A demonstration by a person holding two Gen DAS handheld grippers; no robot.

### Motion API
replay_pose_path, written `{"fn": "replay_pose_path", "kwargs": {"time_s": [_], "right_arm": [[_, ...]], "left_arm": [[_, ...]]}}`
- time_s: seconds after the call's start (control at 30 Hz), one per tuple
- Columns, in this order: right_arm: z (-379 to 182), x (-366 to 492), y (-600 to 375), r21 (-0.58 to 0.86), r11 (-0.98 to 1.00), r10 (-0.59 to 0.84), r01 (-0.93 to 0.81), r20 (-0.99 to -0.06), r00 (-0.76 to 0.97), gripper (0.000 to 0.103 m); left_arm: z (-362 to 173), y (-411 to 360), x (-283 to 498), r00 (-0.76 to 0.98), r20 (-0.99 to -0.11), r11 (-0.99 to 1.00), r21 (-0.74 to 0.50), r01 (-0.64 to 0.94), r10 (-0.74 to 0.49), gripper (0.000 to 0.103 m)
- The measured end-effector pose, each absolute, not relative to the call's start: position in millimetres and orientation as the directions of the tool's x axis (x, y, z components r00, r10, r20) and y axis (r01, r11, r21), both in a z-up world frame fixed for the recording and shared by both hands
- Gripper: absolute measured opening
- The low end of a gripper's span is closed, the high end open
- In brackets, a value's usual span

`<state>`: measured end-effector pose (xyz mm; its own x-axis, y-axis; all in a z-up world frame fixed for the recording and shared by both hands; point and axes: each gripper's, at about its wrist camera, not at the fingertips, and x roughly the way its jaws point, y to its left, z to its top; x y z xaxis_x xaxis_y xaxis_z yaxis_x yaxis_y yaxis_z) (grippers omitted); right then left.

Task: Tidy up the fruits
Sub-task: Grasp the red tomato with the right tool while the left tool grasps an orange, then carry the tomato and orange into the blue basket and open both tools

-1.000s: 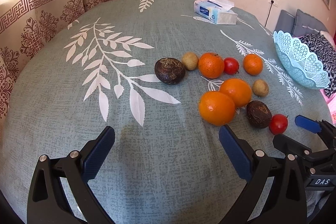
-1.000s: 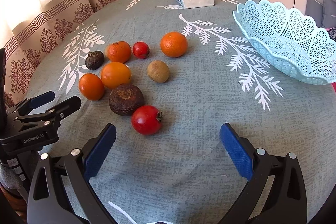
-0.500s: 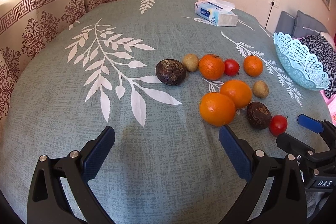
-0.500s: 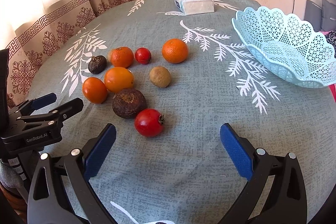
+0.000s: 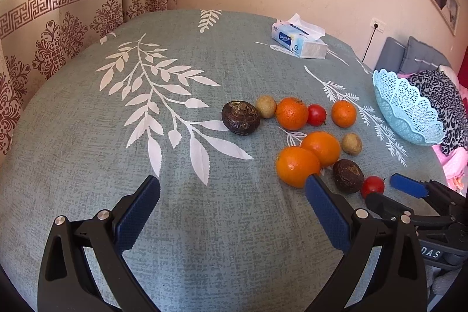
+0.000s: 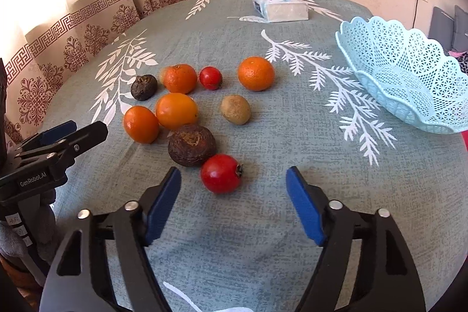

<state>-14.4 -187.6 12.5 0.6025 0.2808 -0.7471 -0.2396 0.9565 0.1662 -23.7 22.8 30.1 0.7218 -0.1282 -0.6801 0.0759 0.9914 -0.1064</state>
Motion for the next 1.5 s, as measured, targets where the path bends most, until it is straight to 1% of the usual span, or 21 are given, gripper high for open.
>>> {"fn": "replay_pose_path", "kwargs": {"time_s": [0.03,0.07,0.1,0.17,0.2,0.27,0.57,0.63,0.7,0.73,0.77,0.8,0.83,0.87,0.9,1.13,1.33,1.5], "right_arm": [[10.6,-12.3,-185.0,0.168,0.954,0.287,-0.249,-0.755,0.59,0.06],[9.7,-10.4,-182.8,0.166,0.952,0.289,-0.256,-0.76,0.582,0.056],[10.0,-9.4,-180.7,0.16,0.952,0.287,-0.26,-0.76,0.583,0.055],[10.0,-7.2,-176.6,0.155,0.948,0.294,-0.279,-0.763,0.575,0.043],[9.9,-7.1,-174.9,0.151,0.947,0.295,-0.285,-0.764,0.574,0.041],[9.7,-7.3,-172.7,0.141,0.947,0.29,-0.29,-0.765,0.575,0.03],[23.5,-11.1,-191.8,0.2,0.945,0.32,-0.259,-0.731,0.603,0.03],[29.4,-10.9,-199.1,0.21,0.947,0.318,-0.242,-0.718,0.62,0.03],[34.7,-10.0,-208.0,0.221,0.95,0.311,-0.22,-0.705,0.637,0.03],[36.9,-9.9,-212.6,0.226,0.952,0.307,-0.207,-0.699,0.646,0.03],[39.6,-9.9,-217.6,0.23,0.953,0.301,-0.195,-0.692,0.656,0.03],[42.5,-9.6,-223.1,0.233,0.955,0.294,-0.182,-0.684,0.668,0.03],[45.8,-8.8,-228.4,0.234,0.958,0.284,-0.168,-0.676,0.68,0.03],[49.3,-8.4,-234.5,0.233,0.961,0.271,-0.151,-0.667,0.695,0.03],[52.9,-7.8,-240.6,0.232,0.963,0.257,-0.134,-0.657,0.708,0.03],[73.7,-5.6,-294.2,0.219,0.975,0.107,0.032,-0.594,0.797,0.03],[71.2,-1.5,-333.3,0.196,0.968,-0.015,0.16,-0.585,0.811,0.03],[66.2,0.0,-348.6,0.19,0.96,-0.06,0.207,-0.579,0.813,0.03]], "left_arm": [[30.8,21.2,-23.5,0.72,-0.682,0.992,-0.1,0.082,-0.129,0.098],[31.1,19.5,-23.2,0.719,-0.683,0.992,-0.092,0.088,-0.128,0.098],[31.3,17.8,-22.8,0.718,-0.685,0.992,-0.082,0.093,-0.124,0.098],[32.5,13.9,-22.1,0.717,-0.686,0.992,-0.068,0.106,-0.124,0.098],[33.1,11.7,-21.1,0.715,-0.688,0.992,-0.061,0.115,-0.125,0.098],[33.1,6.1,-18.3,0.708,-0.695,0.991,-0.042,0.13,-0.122,0.098],[22.9,-18.8,1.3,0.65,-0.745,0.978,-0.017,0.208,-0.151,0.098],[17.1,-24.1,6.9,0.627,-0.762,0.975,-0.025,0.222,-0.162,0.092],[11.5,-27.3,12.3,0.6,-0.78,0.972,-0.039,0.231,-0.174,0.079],[9.4,-28.1,14.1,0.592,-0.786,0.971,-0.046,0.233,-0.179,0.076],[8.5,-28.5,15.2,0.593,-0.786,0.973,-0.041,0.229,-0.173,0.07],[9.0,-28.4,15.3,0.6,-0.782,0.974,-0.036,0.223,-0.166,0.059],[9.8,-27.8,15.2,0.602,-0.779,0.973,-0.044,0.226,-0.175,0.055],[10.6,-27.1,15.3,0.604,-0.776,0.973,-0.052,0.227,-0.182,0.046],[11.9,-25.8,15.3,0.604,-0.774,0.972,-0.063,0.228,-0.192,0.043],[21.0,-27.0,11.7,0.62,-0.76,0.973,-0.067,0.221,-0.193,0.043],[44.0,-35.8,7.9,0.66,-0.726,0.972,-0.049,0.229,-0.192,0.043],[60.9,-59.3,8.1,0.676,-0.707,0.962,-0.023,0.27,-0.207,0.043]]}}
